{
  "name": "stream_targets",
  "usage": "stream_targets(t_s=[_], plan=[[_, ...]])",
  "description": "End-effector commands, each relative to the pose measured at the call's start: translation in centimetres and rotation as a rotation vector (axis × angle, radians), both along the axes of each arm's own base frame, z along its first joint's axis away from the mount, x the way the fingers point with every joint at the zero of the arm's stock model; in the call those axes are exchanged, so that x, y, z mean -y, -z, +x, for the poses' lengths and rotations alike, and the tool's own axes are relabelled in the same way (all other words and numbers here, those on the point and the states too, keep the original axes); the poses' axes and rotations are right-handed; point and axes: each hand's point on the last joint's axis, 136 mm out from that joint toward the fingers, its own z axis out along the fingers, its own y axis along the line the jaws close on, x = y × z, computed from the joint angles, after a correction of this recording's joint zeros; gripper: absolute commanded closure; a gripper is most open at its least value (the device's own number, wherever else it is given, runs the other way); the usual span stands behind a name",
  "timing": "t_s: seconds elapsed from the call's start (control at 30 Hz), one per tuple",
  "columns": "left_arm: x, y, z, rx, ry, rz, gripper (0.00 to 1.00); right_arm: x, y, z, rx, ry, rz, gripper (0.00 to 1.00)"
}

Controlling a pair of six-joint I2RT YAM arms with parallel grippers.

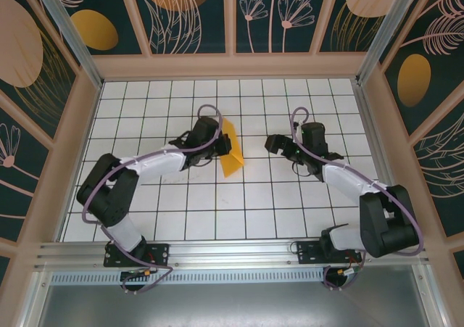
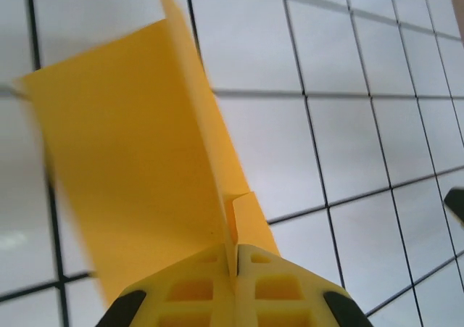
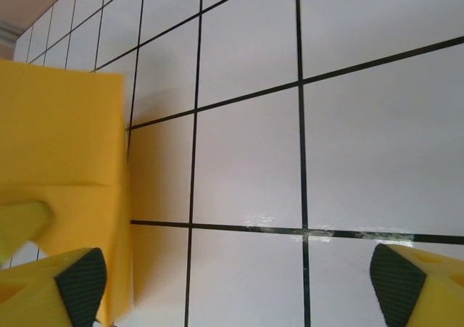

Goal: Fold a paper plane with a square sheet of paper (pick it up from the middle)
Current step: Turn over the paper at the center of the table.

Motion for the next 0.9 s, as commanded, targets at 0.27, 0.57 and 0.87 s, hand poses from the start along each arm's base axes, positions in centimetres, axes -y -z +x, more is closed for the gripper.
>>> stream_targets(t_s=[0.27, 0.57, 0.87], plan=[[-9.3, -4.1, 1.7, 0.107, -0.201, 0.668, 1.00, 3.0, 0.1, 0.4, 0.064, 0.120, -0.052, 0.01], [-10.9, 0.1, 2.6, 0.094, -0.241, 1.135, 1.00, 4.2, 1.3, 0.5, 0.020, 0.172, -0.003, 0.01], [-5.9, 6.4, 2.8, 0.041, -0.061, 1.225, 0.98, 5.9, 0.9, 0.1, 0.019, 0.232, 0.008, 0.01]])
